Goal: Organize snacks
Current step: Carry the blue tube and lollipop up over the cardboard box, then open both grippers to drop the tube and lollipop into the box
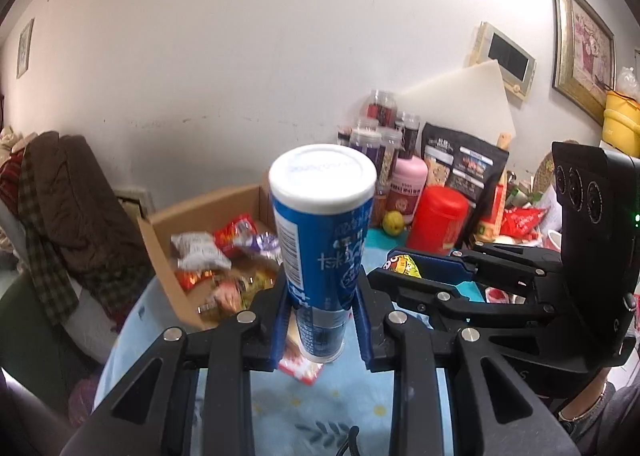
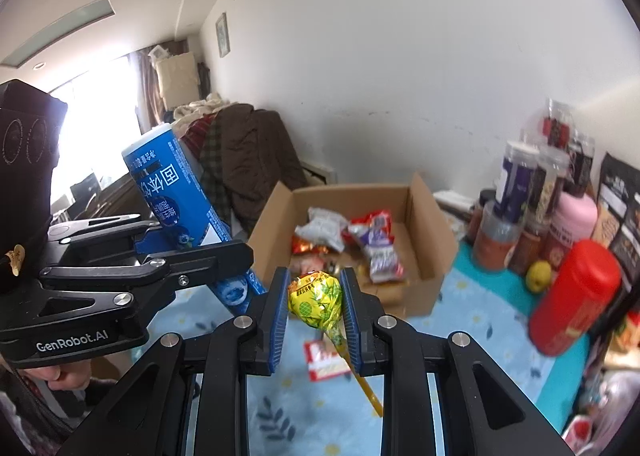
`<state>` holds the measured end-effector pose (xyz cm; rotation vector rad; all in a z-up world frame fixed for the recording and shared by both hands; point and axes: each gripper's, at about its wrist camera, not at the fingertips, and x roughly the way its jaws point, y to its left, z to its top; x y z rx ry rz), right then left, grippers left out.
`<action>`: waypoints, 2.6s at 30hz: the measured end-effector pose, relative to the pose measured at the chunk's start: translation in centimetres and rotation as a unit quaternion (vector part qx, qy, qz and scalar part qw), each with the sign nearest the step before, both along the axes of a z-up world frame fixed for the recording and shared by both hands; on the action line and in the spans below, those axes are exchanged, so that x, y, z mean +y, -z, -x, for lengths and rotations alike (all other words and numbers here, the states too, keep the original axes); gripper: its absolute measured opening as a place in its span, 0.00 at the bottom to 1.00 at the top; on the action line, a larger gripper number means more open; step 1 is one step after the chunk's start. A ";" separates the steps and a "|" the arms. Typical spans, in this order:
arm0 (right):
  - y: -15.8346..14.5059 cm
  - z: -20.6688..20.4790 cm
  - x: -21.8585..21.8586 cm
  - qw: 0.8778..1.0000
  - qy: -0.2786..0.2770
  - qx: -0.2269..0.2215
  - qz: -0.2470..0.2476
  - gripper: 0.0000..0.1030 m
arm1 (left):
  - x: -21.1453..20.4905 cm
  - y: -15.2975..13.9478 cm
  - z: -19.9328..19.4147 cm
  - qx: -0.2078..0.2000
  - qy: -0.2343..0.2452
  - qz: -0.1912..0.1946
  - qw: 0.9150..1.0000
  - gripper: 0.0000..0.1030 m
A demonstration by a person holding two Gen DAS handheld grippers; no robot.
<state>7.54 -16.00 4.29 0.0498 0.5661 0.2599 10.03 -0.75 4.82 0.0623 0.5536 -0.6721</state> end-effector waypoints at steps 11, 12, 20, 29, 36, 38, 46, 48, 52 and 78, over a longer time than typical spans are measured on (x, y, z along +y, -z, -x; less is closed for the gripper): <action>-1.4 -6.5 -1.2 1.000 0.000 -0.019 0.009 0.24 | -1.4 -1.0 -6.8 -0.009 -0.011 -0.002 1.000 0.27; -1.4 -7.2 -1.3 1.000 -0.001 -0.021 0.009 0.24 | -1.4 -1.1 -7.3 -0.011 -0.012 -0.003 1.000 0.27; -1.6 -12.9 -1.8 0.999 -0.005 -0.029 0.018 0.24 | -1.8 -1.1 -13.3 -0.008 -0.019 -0.010 1.000 0.27; 0.6 -18.8 -2.2 1.000 -0.012 0.009 0.007 0.24 | -2.3 1.5 -19.5 0.055 -0.010 -0.025 0.998 0.27; 3.9 -21.6 -2.2 0.998 -0.021 0.053 0.006 0.24 | -2.9 5.3 -22.1 0.114 -0.005 -0.053 0.992 0.27; 4.8 -21.8 -2.2 0.998 -0.021 0.063 0.007 0.24 | -3.1 6.2 -22.4 0.120 -0.006 -0.060 0.991 0.27; 7.5 -22.5 -2.4 0.995 -0.022 0.096 0.006 0.24 | -3.8 8.7 -24.1 0.144 -0.007 -0.070 0.987 0.27; 8.1 -22.5 -2.6 0.994 -0.025 0.108 0.002 0.24 | -4.2 9.3 -24.4 0.156 -0.001 -0.080 0.984 0.27; 9.2 -22.8 -3.1 0.992 -0.022 0.126 -0.005 0.24 | -5.0 11.1 -25.1 0.182 0.001 -0.100 0.978 0.27; 11.2 -23.8 -3.6 0.988 0.017 0.148 0.047 0.43 | -6.4 14.6 -27.3 0.217 -0.045 -0.179 0.958 0.28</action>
